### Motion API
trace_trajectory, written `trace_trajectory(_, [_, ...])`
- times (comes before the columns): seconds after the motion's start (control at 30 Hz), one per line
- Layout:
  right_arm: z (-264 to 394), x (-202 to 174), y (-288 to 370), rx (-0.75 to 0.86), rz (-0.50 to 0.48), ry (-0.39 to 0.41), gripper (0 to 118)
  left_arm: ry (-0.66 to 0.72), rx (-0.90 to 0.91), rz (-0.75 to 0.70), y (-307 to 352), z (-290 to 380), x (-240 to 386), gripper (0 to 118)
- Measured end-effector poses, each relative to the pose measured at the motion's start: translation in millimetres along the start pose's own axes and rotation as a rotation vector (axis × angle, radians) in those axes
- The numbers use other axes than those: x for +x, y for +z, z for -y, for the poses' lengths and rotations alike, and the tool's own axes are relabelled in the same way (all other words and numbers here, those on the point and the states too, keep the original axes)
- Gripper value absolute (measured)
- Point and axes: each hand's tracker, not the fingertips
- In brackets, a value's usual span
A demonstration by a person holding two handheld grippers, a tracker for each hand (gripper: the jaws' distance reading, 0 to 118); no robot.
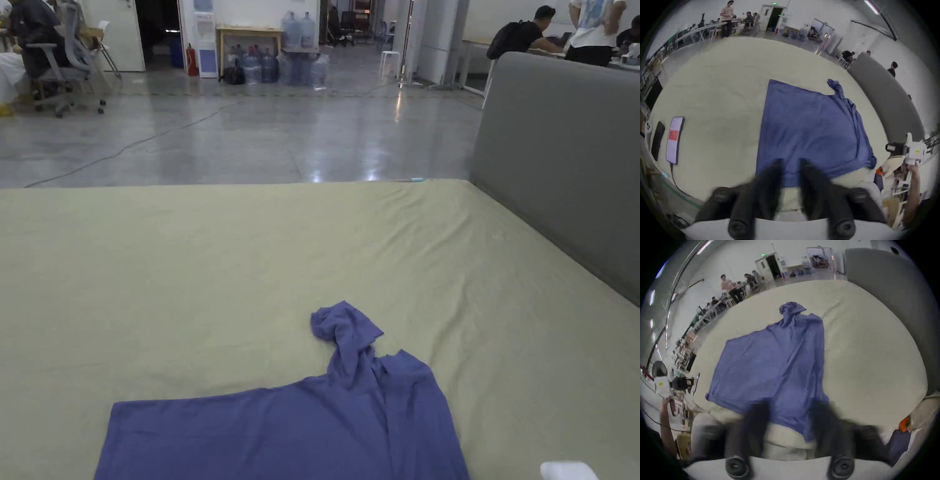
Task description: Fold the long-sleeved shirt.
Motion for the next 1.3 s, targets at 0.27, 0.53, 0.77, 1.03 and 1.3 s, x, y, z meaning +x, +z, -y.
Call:
trace_trajectory(0.27, [-154,-18,-105,-0.021,0.032,0.072,67,-0.122,0.05,-0.001,-33,-52,30,2])
trace_trajectory(0.53, [-408,-15,-276,-0.131,0.092,-0.067,118,-0.138,0.061,0.009,-60,-78,29,2])
trace_trajectory(0.77, [-462,-6,-386,-0.185,0.245,-0.106,106,-0.134,-0.021,-0.026,-93,-61,-6,2])
trace_trajectory(1.03, [-457,-12,-375,-0.175,0.3,0.06,0,-0.082,-0.04,-0.058,-99,-49,-30,2])
trace_trajectory(1.3, [-405,-33,-225,-0.025,0.129,0.118,0,-0.107,-0.002,-0.004,-84,-41,-8,2])
